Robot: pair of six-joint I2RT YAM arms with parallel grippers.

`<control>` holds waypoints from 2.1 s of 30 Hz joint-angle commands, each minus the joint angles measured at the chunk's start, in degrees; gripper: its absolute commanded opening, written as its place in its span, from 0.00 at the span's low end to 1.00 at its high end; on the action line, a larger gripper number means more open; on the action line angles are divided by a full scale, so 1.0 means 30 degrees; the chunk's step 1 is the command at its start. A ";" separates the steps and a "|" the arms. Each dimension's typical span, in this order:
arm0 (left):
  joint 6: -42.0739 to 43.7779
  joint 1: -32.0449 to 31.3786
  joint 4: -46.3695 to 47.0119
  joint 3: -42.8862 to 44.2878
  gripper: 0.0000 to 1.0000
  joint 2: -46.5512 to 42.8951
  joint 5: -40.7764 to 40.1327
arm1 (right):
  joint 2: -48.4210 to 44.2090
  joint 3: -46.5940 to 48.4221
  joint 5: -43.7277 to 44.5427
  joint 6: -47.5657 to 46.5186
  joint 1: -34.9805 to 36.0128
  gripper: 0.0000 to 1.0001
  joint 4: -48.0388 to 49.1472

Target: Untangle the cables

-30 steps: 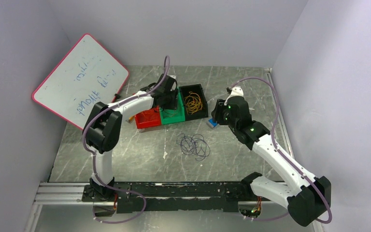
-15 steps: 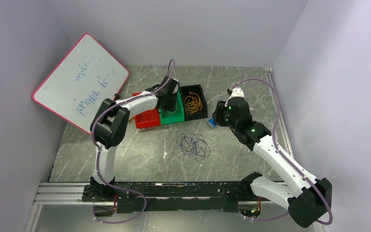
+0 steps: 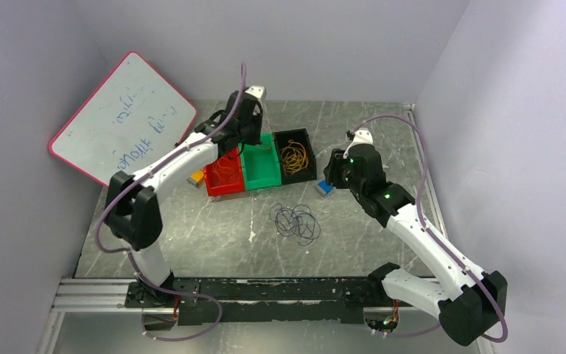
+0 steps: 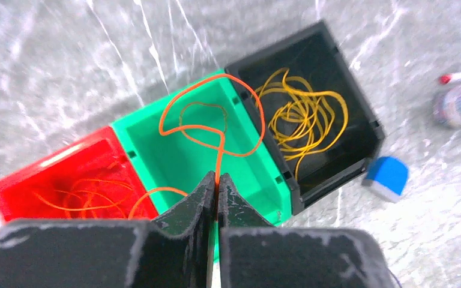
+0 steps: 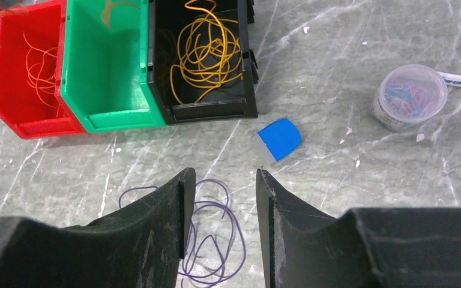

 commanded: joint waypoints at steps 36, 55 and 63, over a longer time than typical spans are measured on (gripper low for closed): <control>-0.0205 0.3415 -0.1880 -0.4702 0.07 -0.5459 -0.0394 | 0.2429 0.0402 -0.0836 -0.0661 -0.0071 0.46 0.1733; -0.1786 0.4770 0.1820 -0.5164 0.07 -0.0028 0.1622 | 0.1693 -0.0229 -0.0887 -0.0560 -0.0072 0.46 0.1689; -0.1788 0.4898 0.2175 -0.5396 0.07 0.1534 0.1467 | 0.1682 -0.0367 -0.0907 -0.0511 -0.0078 0.46 0.1649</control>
